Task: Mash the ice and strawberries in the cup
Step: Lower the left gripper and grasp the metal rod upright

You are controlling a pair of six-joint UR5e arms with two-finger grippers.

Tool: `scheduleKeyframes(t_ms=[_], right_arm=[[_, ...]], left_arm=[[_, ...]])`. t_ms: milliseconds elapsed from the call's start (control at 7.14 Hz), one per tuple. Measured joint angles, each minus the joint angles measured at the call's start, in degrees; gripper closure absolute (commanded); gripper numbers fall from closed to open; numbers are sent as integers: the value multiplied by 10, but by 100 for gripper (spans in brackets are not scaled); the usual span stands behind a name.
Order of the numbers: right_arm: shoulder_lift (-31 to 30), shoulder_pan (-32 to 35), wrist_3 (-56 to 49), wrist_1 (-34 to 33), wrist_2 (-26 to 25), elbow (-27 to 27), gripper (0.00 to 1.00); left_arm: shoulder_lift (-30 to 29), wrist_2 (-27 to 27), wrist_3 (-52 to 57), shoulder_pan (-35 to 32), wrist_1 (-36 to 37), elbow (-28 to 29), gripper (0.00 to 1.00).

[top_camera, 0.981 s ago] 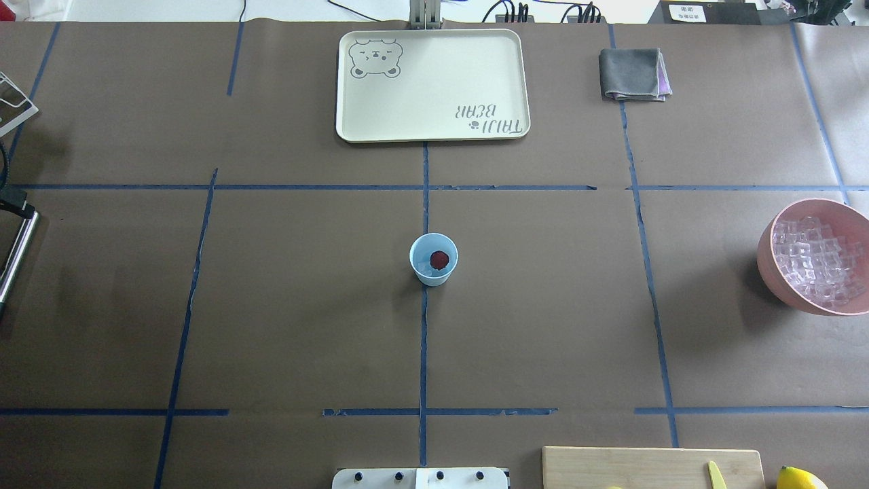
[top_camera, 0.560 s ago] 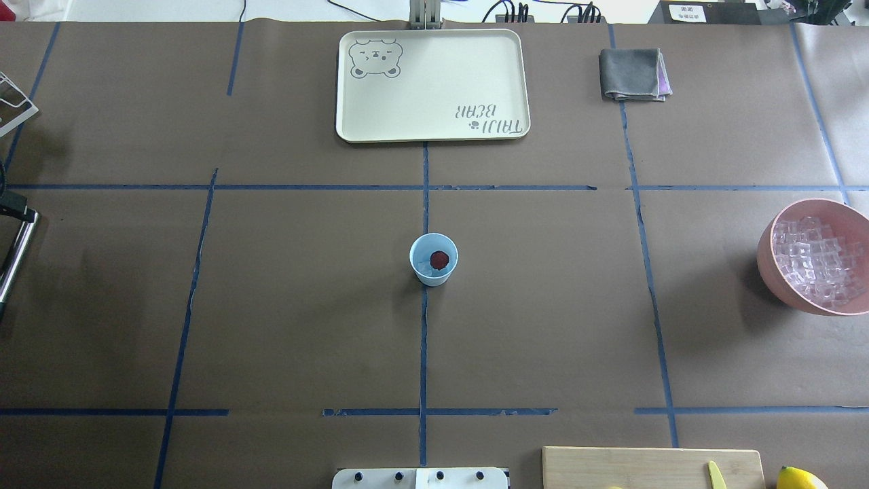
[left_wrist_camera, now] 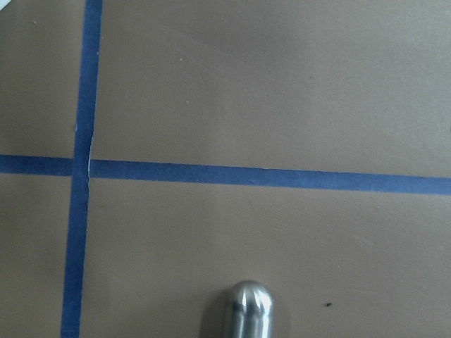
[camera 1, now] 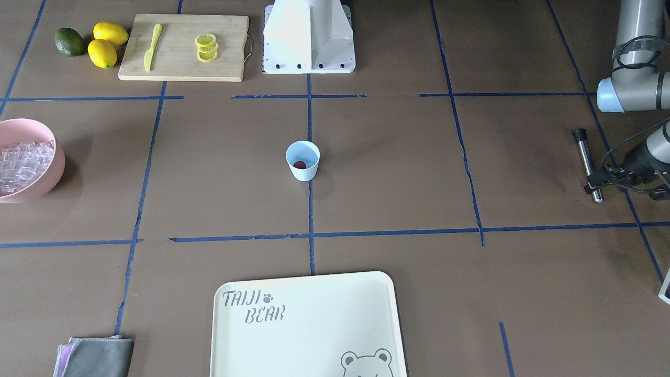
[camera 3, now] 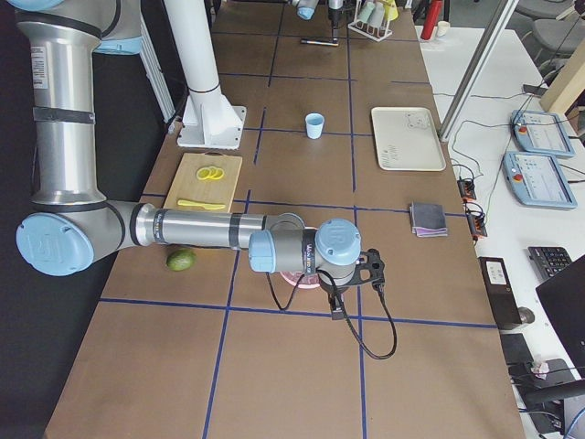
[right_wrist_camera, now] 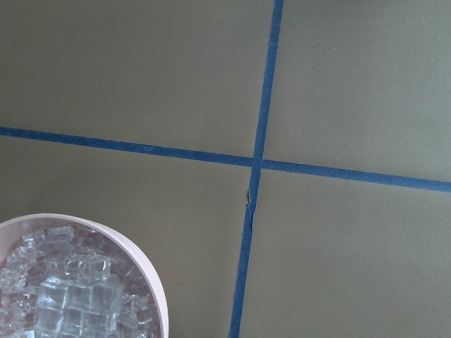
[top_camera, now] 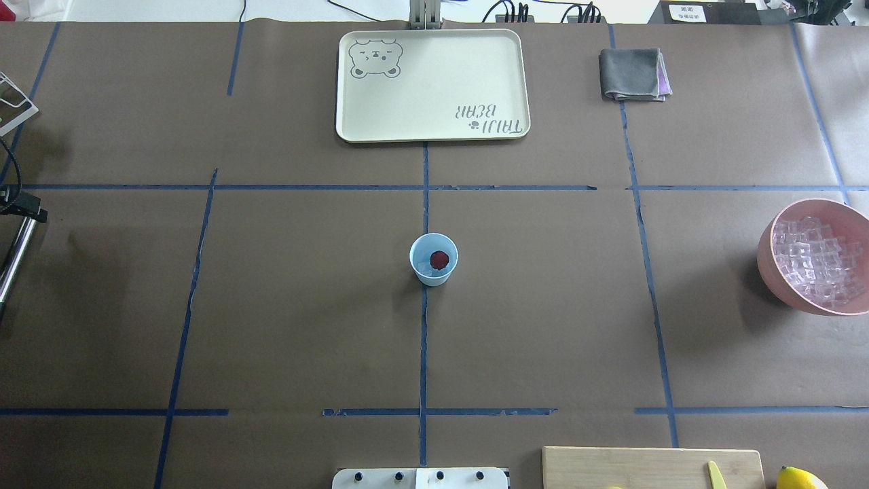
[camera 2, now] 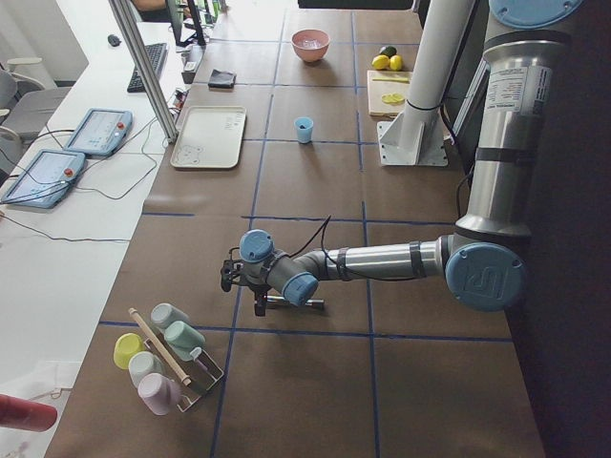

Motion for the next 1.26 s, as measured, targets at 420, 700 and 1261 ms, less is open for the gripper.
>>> scheduleKeyframes(t_ms=[420,700,1261], right_arm=[[1,0,0,0,0,0,0],[1,0,0,0,0,-1,0],[2,0,0,0,0,-2,0]], left_arm=[[4,1,-3,11,-5,4,11],[6,1,-1,13,-6,3,45],[8,3,2,12,-5,-3,100]])
